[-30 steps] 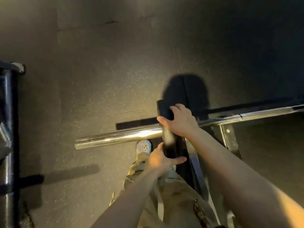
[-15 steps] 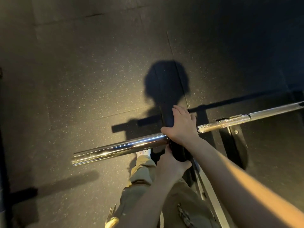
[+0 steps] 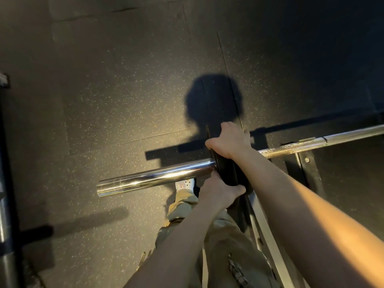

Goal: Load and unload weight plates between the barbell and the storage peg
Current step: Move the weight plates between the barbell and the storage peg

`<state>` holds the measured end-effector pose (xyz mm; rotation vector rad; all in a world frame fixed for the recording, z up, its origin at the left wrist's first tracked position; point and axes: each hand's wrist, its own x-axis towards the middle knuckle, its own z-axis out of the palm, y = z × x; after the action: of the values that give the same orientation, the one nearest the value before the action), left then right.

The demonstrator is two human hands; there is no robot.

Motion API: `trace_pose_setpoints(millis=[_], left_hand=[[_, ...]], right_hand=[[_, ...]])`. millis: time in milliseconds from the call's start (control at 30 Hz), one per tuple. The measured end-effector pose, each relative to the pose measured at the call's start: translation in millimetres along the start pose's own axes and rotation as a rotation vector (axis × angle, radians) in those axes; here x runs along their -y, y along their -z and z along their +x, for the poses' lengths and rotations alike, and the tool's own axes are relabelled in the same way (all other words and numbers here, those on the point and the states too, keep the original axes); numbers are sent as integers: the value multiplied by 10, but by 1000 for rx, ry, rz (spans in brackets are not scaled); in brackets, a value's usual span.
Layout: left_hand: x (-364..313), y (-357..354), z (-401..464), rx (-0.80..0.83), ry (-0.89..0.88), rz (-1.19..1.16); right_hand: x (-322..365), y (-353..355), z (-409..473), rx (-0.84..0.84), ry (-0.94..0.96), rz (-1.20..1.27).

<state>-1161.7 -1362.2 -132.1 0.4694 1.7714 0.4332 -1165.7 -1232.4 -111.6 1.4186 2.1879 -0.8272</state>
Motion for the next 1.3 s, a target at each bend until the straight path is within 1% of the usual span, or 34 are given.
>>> trace_pose_setpoints(millis=[100,233,333,400,500,633,700,767,833,900,1033,1100,1200,1300], left_hand=[[79,-71,-42,-3,-22,-10],[283,-310,-132,-105,-70,-16],[423,-449,-179,-140,-80,-92],[476,-489,-187,-148,-94,-110],[448,-444,-164,-153,-106,-68],[267,-216,-107,-117,-88,14],[185,-60,-80,-69,-73,29],[192,71,-69,28,-39,-15],[290,173,-52,180,54,-151],[415,235,-77,311,231,-397],[540,73,-149,423,501,-1005],[466,-31,-114,410,614,-1227],[301,-44,-67,270,856,-1516],[240,-37,39,254,978,-1585]], right_hand=[[-50,-55,-90,-73,23,1],[-213,-219,-394,-212,123,81],[-321,-370,-638,-268,193,180],[-363,-425,-708,-283,213,178],[-316,-360,-630,-236,195,148],[-139,-176,-293,-154,110,26],[-58,-88,-138,-105,54,-1],[-37,-61,-48,-83,21,22],[-52,-83,-40,-103,2,57],[-54,-110,-66,-130,-5,124],[-26,-48,-90,-122,-57,224],[-14,-28,-83,-116,-82,238],[-11,-38,-62,-111,-78,225],[-43,-35,-18,-86,-55,196]])
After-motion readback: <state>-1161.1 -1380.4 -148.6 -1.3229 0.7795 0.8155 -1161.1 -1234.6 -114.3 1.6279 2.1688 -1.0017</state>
